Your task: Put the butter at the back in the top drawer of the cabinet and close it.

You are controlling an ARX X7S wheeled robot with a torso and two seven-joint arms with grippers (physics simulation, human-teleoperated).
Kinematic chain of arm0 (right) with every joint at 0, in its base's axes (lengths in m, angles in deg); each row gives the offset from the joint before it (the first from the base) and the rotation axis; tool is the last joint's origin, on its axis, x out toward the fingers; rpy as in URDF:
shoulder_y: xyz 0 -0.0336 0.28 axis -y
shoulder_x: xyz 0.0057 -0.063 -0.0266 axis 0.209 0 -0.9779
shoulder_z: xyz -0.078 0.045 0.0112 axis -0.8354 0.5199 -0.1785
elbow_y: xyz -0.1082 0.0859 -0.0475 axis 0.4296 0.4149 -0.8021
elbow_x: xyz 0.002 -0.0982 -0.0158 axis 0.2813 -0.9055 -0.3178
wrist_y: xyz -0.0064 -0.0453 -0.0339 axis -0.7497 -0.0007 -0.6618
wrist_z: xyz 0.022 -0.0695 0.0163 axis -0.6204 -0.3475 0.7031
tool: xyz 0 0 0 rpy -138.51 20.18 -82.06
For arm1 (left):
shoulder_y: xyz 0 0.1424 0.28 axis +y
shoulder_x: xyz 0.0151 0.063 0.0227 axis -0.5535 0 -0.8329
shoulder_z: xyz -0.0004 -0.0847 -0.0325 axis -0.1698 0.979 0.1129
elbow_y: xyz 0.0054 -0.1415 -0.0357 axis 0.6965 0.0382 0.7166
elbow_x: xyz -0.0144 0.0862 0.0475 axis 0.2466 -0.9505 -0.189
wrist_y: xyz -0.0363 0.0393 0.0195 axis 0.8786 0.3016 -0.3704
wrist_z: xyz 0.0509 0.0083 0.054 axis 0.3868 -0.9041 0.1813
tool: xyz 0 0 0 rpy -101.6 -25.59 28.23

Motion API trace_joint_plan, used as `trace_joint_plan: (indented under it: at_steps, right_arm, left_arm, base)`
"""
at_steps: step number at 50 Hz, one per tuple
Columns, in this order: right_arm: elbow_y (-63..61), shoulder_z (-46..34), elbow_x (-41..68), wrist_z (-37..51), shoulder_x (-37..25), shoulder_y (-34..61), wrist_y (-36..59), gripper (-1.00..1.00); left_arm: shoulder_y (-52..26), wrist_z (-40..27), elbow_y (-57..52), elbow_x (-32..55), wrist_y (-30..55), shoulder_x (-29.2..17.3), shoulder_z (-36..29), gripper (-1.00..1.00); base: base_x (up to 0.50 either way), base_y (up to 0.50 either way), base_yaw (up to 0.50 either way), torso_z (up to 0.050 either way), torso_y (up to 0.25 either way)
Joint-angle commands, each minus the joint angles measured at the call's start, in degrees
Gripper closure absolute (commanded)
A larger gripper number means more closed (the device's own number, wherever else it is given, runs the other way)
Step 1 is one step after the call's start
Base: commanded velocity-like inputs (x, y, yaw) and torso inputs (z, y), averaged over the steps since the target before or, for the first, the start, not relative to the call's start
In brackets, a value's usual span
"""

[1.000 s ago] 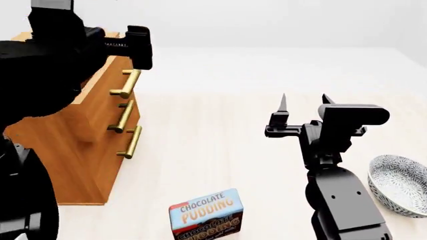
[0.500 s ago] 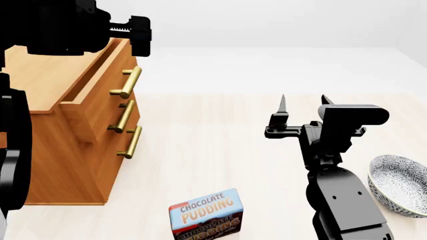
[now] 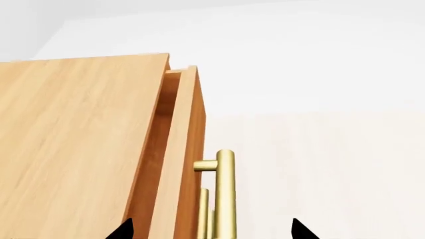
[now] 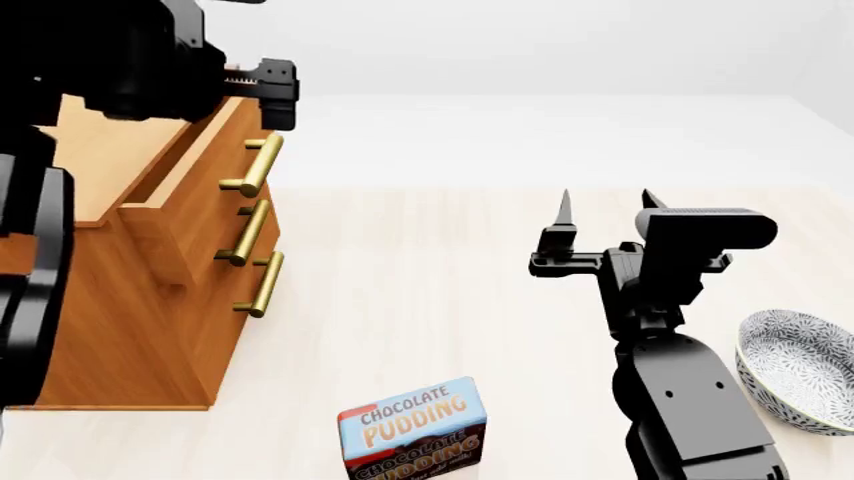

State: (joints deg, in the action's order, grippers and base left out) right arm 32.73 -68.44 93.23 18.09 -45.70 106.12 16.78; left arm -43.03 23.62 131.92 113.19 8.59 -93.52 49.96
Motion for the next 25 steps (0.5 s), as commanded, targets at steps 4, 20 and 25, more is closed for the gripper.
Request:
trace_joint_plan:
  at_steps: [4,20,25]
  right_arm:
    - [0.1,-0.2,0.3,0.2,-0.3,0.1,0.0,-1.00]
    - [0.4,-0.5,0.5,0.4,-0.5,0.1,-0.4,-1.00]
    - [0.5,-0.5,0.7,0.4,-0.6,0.0,-0.5,-1.00]
  left_arm:
    - [-1.4,4.5,8.5,-2.9,-4.4,1.7,-3.8,-1.00]
    - [-4.4,11.7,22.4,-7.1,-11.2,5.5,-7.9,-1.00]
    - [-5.1,13.4,26.5,-9.2,-12.9,6.8,-8.0,-1.00]
  base:
    - [0.00,0.00,0.00,0.000,0.000]
    - [0.00,0.00,0.00,0.000,0.000]
    - [0.00,0.00,0.00,0.000,0.000]
